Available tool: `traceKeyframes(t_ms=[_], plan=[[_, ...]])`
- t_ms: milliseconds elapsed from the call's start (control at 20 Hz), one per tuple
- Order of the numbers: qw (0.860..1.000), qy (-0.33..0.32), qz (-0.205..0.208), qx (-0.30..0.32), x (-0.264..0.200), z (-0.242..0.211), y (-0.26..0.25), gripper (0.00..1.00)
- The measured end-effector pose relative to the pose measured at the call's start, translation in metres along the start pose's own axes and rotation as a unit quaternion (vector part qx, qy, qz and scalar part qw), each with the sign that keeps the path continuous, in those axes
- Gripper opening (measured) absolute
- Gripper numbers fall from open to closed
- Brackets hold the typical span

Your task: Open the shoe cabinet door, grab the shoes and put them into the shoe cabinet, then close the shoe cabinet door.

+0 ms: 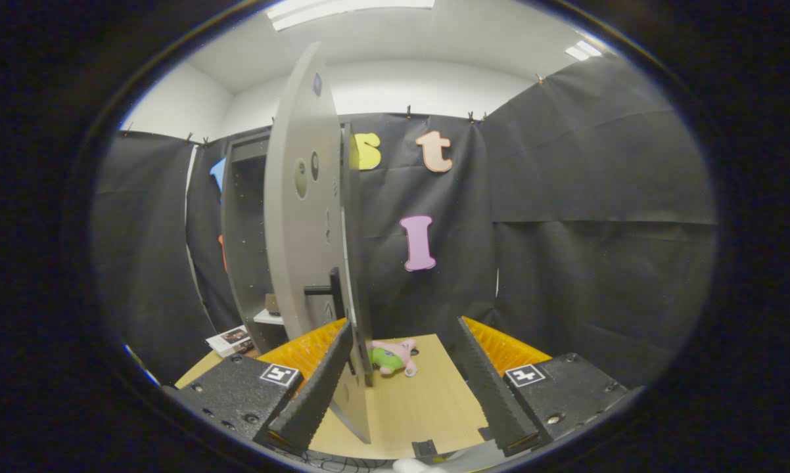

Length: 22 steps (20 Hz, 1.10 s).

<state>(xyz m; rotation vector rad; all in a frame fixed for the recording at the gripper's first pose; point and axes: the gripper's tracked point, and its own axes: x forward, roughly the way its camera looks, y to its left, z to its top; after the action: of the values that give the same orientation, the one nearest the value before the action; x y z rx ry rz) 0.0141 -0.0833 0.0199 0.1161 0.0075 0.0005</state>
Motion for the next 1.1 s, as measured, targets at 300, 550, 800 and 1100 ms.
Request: traceKeyframes(t_ms=[300, 550, 800, 1100], plan=[[0.998, 0.030, 0.060, 0.001, 0.043, -0.015, -0.003, 0.99], [0.994, 0.031, 0.100, -0.011, 0.058, -0.013, 0.014, 0.99], [0.995, 0.028, 0.097, -0.023, 0.057, -0.012, 0.018, 0.96], [0.995, 0.037, 0.096, -0.014, 0.049, -0.017, 0.044, 0.96]])
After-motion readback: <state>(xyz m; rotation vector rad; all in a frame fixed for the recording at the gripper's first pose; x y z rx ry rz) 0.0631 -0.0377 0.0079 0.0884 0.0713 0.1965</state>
